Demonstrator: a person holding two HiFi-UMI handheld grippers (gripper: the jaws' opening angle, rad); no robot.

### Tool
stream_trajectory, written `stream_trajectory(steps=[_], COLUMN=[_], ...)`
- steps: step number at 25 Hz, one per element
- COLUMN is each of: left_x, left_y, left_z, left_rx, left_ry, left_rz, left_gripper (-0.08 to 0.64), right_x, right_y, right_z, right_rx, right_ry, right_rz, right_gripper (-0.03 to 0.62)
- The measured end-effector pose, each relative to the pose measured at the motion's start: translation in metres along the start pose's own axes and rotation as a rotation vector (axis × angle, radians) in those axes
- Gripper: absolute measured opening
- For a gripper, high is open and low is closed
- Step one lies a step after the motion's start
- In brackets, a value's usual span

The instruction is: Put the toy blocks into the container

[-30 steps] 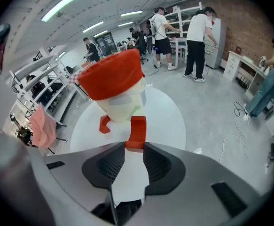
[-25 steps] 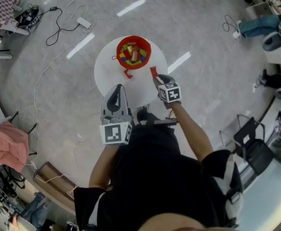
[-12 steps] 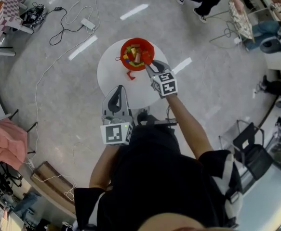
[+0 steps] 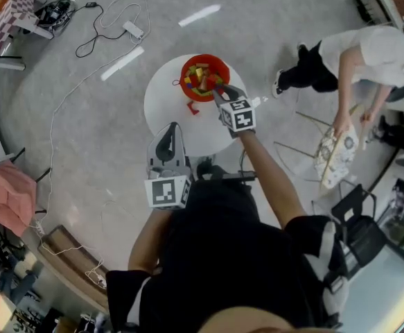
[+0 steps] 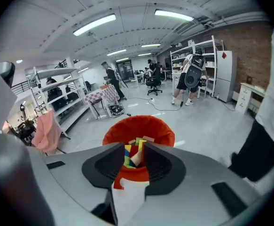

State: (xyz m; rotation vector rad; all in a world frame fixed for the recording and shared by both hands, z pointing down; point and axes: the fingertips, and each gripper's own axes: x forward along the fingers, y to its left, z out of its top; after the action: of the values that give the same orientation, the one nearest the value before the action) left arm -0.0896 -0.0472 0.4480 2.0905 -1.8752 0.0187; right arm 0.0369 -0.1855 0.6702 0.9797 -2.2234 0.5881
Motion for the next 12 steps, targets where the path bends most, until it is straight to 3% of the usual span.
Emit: stream_trajectory(steps=[4, 7, 9, 12], left_x=[0.001, 0.005, 0.007, 0.010], left_y=[0.007, 0.011, 0.014, 0.016], left_z=[0.001, -0.003, -0.010, -0.013], left_rx=[-0.011, 0.002, 0.028, 0.032], left_ry=[-0.003, 0.003, 0.017, 0.026], left_rz=[0.018, 0.019, 0.016, 0.012], left_gripper=[-0.006, -0.006, -0.006, -0.006], right_x=[-0.025, -0.041, -0.041, -0.030], right_y=[0.016, 0.037, 0.052, 0.071], right_z=[0.020, 0.021, 0.005, -0.030], right_rx=[0.015, -0.004, -0.029, -0.061], right_ry=[-0.103, -0.147, -0.120, -0.023], right_rz=[0.047, 0.098, 0.132, 0.170], right_gripper=[0.116, 0.060, 0.002, -0.002])
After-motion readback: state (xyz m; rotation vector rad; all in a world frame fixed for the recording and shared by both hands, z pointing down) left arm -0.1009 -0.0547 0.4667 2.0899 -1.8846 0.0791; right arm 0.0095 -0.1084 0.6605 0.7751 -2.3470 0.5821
